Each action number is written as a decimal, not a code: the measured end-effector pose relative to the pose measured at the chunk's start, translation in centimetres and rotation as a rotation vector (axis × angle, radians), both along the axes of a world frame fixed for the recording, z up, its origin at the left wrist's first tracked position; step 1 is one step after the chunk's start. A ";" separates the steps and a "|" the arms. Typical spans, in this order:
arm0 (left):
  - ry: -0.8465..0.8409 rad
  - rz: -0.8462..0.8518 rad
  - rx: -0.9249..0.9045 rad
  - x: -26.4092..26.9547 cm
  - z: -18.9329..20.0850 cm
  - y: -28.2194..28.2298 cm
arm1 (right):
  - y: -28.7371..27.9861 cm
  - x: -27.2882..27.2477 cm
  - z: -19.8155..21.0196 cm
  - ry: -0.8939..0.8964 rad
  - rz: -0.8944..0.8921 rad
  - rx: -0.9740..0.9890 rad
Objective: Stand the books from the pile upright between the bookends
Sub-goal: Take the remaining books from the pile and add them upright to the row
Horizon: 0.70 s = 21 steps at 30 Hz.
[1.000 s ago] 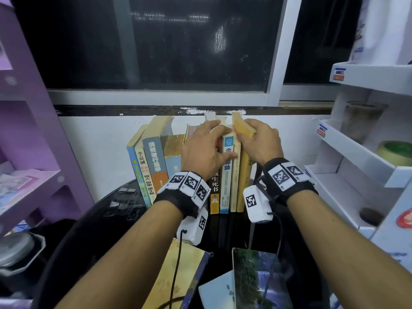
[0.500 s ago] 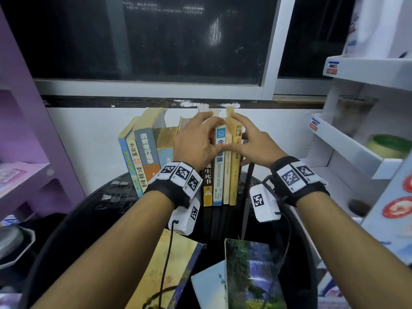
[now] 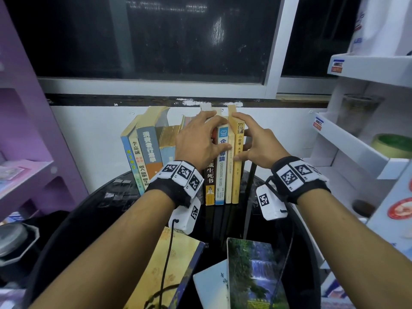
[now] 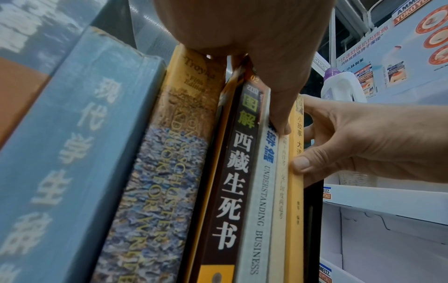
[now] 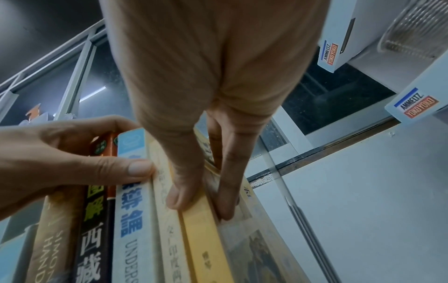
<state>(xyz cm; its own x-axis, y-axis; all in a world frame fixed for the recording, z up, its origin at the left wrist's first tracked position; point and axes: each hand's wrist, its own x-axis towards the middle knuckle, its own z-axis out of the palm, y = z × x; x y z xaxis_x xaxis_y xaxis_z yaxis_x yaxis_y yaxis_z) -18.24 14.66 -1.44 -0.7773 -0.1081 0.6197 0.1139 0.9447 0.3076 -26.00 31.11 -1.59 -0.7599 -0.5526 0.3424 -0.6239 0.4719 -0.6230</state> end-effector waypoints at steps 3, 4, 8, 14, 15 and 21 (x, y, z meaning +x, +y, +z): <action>0.006 0.001 -0.008 0.0 0.0 0.0 | -0.1 -0.1 0.0 -0.003 0.005 -0.013; 0.005 0.003 -0.008 0.0 0.0 -0.1 | -0.1 -0.1 -0.1 -0.004 0.003 -0.016; 0.007 0.009 -0.019 0.0 0.0 -0.1 | -0.2 -0.2 -0.2 -0.015 -0.007 -0.029; 0.008 0.005 -0.011 -0.1 -0.1 -0.1 | -0.2 -0.2 -0.3 -0.010 -0.021 -0.019; 0.009 0.004 -0.011 -0.1 -0.1 -0.2 | -0.2 -0.2 -0.4 -0.009 -0.023 -0.022; 0.017 0.004 -0.012 -0.2 -0.2 -0.2 | -0.3 0.1 -0.5 -0.019 -0.030 -0.027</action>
<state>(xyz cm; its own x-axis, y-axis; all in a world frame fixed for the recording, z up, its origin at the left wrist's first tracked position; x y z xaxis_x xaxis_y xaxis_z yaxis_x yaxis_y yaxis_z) -18.40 14.42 -1.62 -0.7665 -0.1041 0.6337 0.1148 0.9487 0.2947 -25.93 30.80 -2.07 -0.7824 -0.5204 0.3422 -0.5976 0.4728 -0.6475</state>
